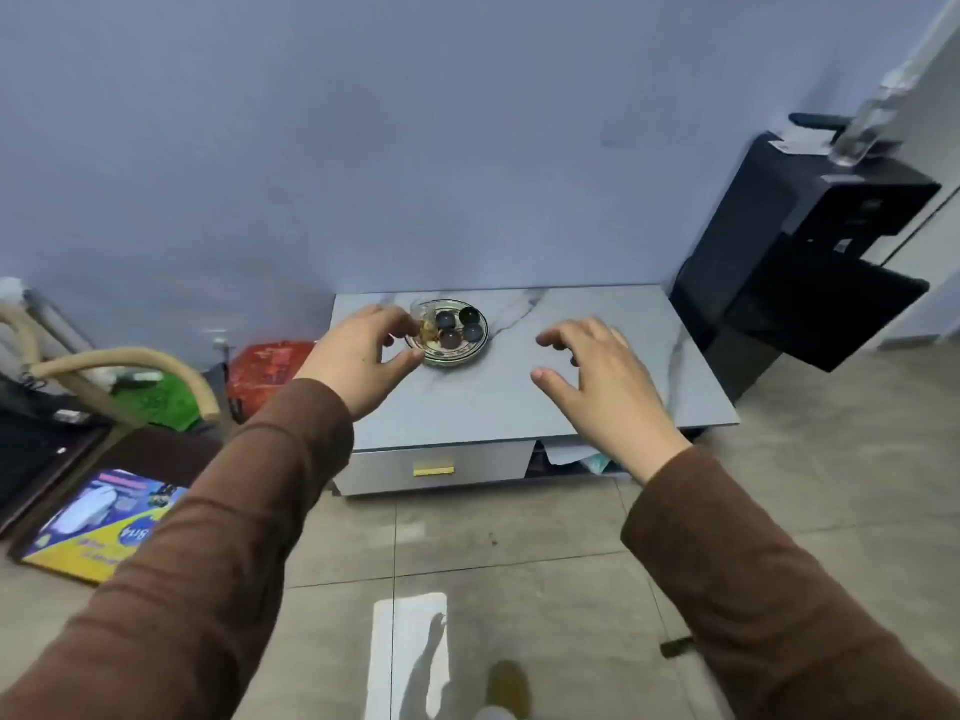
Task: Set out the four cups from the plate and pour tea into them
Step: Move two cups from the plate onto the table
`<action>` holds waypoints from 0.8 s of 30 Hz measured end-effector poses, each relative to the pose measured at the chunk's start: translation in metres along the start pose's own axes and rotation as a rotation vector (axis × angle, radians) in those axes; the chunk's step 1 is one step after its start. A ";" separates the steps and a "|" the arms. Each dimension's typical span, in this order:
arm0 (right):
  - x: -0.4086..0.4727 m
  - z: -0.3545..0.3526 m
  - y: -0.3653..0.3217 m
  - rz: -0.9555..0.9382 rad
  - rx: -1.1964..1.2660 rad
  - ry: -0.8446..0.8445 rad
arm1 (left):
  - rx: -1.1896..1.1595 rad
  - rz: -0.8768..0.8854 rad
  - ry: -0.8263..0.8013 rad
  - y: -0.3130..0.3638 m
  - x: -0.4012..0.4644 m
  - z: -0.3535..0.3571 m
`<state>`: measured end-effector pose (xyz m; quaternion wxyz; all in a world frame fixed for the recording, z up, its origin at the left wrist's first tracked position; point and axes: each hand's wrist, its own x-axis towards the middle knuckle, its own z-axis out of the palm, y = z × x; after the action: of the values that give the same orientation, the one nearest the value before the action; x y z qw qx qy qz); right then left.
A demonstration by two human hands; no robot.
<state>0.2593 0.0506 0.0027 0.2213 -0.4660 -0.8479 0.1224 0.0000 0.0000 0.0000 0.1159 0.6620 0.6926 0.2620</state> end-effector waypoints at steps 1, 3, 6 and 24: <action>0.007 0.006 0.009 0.007 0.008 -0.016 | -0.004 -0.020 -0.014 -0.003 0.008 0.009; 0.021 0.019 0.029 0.041 0.001 -0.054 | 0.012 -0.063 -0.035 -0.011 0.024 0.025; 0.043 0.041 0.059 0.086 0.011 -0.135 | 0.043 -0.125 -0.110 -0.022 0.050 0.052; 0.181 0.193 0.137 0.246 0.100 -0.384 | -0.021 -0.335 -0.371 -0.151 0.183 0.175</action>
<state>0.1813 0.2764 -0.1748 0.0622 -0.5224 -0.8041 0.2768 -0.0582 0.2175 -0.1903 0.2896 0.5733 0.7569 0.1202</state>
